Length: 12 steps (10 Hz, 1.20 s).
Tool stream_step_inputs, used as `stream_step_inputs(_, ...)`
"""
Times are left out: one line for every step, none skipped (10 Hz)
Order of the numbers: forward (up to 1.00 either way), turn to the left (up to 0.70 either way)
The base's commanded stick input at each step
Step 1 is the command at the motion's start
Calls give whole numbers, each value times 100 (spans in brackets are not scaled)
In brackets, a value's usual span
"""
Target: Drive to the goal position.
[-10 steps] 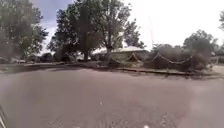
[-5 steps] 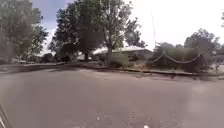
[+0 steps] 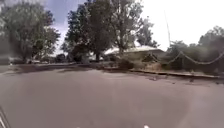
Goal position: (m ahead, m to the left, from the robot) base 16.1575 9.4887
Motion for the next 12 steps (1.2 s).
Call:
stream_step_inputs(70,35)
stream_step_inputs(70,21)
stream_step_inputs(70,3)
stream_step_inputs(70,3)
stream_step_inputs(70,3)
stream_step_inputs(70,3)
stream_step_inputs(70,3)
stream_step_inputs(70,3)
stream_step_inputs(70,3)
stream_step_inputs(70,3)
stream_step_inputs(70,3)
stream_step_inputs(70,3)
